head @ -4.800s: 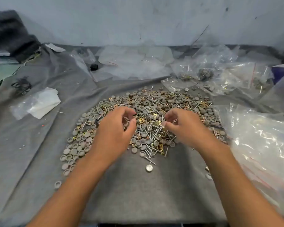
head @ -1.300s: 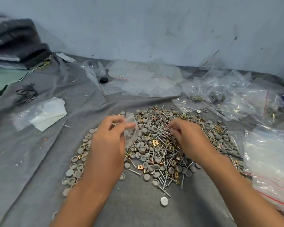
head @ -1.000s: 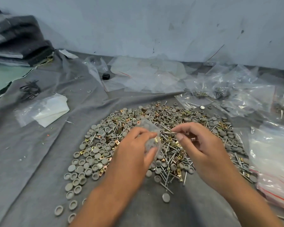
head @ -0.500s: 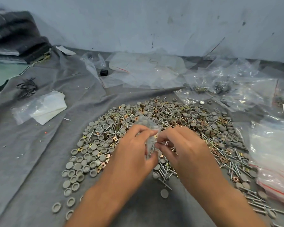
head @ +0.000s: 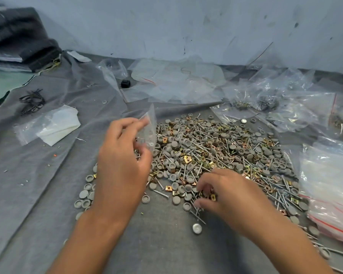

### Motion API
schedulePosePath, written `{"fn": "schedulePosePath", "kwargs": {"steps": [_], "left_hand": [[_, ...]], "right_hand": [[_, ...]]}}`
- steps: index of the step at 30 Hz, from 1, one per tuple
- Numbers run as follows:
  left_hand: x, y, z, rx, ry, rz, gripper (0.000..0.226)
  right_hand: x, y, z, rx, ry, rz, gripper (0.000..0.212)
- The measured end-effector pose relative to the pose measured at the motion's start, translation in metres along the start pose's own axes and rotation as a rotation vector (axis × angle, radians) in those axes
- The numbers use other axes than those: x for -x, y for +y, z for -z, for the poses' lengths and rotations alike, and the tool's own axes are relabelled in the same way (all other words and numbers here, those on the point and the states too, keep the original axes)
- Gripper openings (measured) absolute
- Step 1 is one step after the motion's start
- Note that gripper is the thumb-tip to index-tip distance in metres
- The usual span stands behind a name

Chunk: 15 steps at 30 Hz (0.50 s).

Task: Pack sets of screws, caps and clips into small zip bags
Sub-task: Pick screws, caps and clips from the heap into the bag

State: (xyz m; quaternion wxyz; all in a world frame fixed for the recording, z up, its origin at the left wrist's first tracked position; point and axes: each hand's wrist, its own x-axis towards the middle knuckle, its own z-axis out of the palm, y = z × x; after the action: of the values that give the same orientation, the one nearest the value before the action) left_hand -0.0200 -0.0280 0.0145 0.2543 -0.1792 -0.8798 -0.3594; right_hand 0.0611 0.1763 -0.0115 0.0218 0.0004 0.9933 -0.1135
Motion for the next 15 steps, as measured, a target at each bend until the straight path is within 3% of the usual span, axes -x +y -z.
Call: {"fn": "schedulePosePath", "kwargs": {"steps": [2, 7, 12, 15], "left_hand": [[0.003, 0.001, -0.003, -0.103, -0.006, -0.042, 0.054], [0.019, 0.006, -0.017, -0.177, -0.307, -0.072, 0.065], [0.021, 0.005, -0.025, -0.025, -0.43, -0.074, 0.038], [0.023, 0.005, -0.027, 0.015, -0.46, -0.059, 0.033]], "right_hand": [[0.001, -0.009, -0.006, 0.071, 0.011, -0.019, 0.037], [0.006, -0.025, -0.009, 0.136, 0.028, -0.138, 0.033], [0.007, -0.033, -0.008, 0.15, -0.032, -0.195, 0.026], [0.006, -0.03, -0.01, 0.156, -0.02, -0.206, 0.019]]}}
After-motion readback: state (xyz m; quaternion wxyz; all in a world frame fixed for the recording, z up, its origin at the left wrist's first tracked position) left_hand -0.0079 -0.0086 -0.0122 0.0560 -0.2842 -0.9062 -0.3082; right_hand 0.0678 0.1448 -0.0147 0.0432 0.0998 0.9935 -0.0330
